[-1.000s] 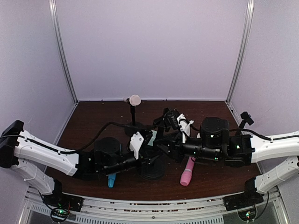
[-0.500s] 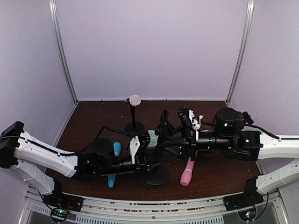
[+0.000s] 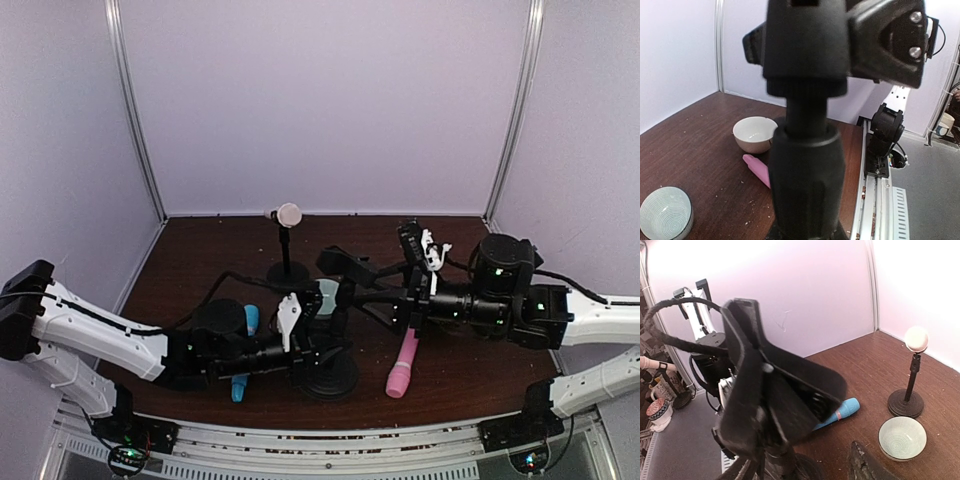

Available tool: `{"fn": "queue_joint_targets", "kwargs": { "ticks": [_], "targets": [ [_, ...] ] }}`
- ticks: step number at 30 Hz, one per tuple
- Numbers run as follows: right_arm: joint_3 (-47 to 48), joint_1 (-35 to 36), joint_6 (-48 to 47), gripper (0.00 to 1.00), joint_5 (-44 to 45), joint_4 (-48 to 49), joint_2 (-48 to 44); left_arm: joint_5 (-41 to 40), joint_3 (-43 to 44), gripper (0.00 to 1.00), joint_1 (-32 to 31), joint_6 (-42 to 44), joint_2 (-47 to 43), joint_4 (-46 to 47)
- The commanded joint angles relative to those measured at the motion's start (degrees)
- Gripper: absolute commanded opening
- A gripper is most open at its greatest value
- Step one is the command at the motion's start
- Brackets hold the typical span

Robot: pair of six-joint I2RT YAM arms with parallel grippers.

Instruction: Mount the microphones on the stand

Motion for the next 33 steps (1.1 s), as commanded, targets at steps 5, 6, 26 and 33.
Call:
{"fn": "queue_joint_targets", "kwargs": {
  "ticks": [5,6,26,33],
  "targets": [
    [0.86,0.74,3.26,0.57,-5.46,7.64,5.24,-1.42,2.19,0.00,0.01,-1.80,0.66,2.52],
    [0.71,0.80,3.81,0.55,-5.57,8.82,5.57,-1.37,2.13,0.00,0.01,-1.89,0.68,2.37],
    [9.92,-6.24,3.74,0.08,10.93,4.23,5.17,-3.32,1.55,0.00,0.10,-9.06,8.30,-1.98],
    [12.19,-9.48,4.27,0.08,10.21,3.03,6.56,-3.38,0.23,0.00,0.10,-10.06,9.78,0.31]
  ]
}}
